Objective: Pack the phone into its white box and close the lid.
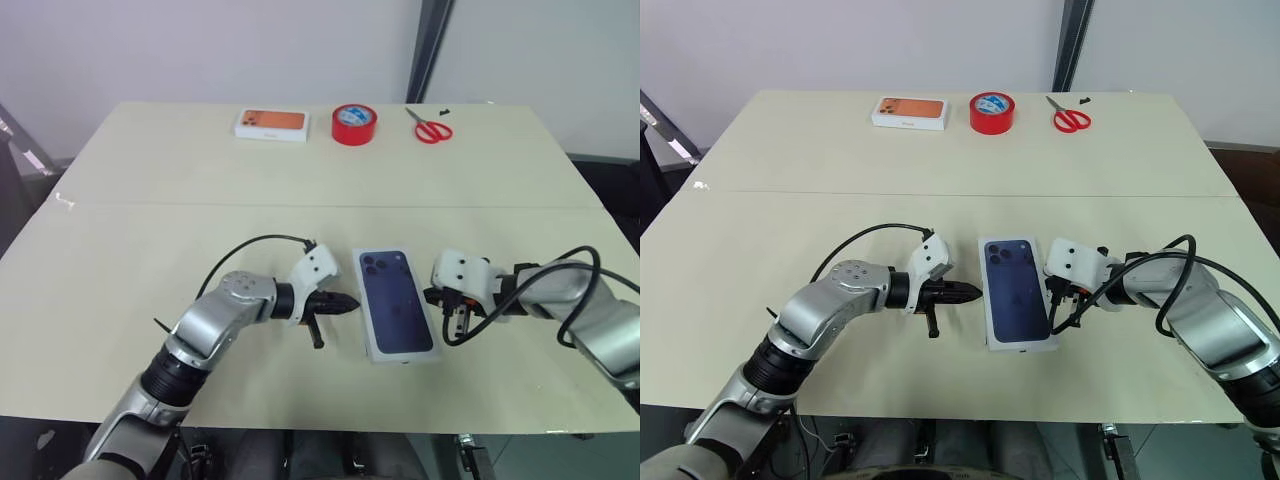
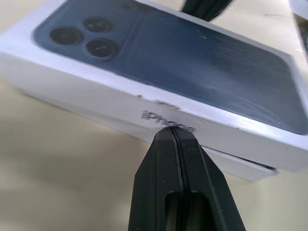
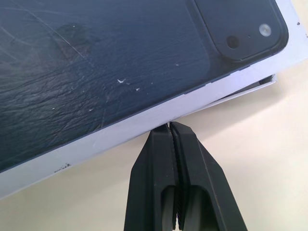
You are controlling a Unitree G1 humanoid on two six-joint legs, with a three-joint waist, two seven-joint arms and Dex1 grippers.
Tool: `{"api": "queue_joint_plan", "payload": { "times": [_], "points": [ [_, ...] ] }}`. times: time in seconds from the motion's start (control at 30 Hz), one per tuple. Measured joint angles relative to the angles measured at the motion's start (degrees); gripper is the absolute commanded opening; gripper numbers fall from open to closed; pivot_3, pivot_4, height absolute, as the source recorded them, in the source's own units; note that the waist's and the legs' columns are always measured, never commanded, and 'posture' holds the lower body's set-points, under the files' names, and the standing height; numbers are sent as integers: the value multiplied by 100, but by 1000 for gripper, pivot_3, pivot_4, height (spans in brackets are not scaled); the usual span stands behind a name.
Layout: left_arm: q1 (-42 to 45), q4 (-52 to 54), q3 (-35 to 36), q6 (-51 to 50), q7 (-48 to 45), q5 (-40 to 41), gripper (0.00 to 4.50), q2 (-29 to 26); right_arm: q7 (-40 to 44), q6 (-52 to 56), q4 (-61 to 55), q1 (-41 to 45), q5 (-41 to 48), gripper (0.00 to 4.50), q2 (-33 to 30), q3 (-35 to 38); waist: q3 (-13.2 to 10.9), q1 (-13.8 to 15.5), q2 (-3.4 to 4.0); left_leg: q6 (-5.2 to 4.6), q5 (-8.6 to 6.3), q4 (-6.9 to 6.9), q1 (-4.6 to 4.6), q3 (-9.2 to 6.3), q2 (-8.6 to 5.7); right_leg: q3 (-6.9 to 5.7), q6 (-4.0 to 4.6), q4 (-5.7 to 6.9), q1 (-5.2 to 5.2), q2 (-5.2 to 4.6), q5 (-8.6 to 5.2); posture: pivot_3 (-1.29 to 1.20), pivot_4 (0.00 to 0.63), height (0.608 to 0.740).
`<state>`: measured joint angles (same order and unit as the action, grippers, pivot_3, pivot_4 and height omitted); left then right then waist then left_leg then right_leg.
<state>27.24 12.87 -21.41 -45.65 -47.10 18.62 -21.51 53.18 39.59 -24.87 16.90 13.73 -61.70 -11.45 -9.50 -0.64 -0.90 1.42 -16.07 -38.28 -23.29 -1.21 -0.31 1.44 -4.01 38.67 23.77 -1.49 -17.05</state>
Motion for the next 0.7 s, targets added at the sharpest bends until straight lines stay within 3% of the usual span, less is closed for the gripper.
{"api": "queue_joint_plan", "payload": {
  "times": [0.7],
  "points": [
    [105, -387, 190, 106, 151, -52, 0, 361, 22, 129, -29, -99, -59, 63, 20, 121, 0, 0, 0, 0, 0, -1, 0, 0, 0, 0, 0, 2, 0, 0, 0, 0, 150, 740]
  ]
}}
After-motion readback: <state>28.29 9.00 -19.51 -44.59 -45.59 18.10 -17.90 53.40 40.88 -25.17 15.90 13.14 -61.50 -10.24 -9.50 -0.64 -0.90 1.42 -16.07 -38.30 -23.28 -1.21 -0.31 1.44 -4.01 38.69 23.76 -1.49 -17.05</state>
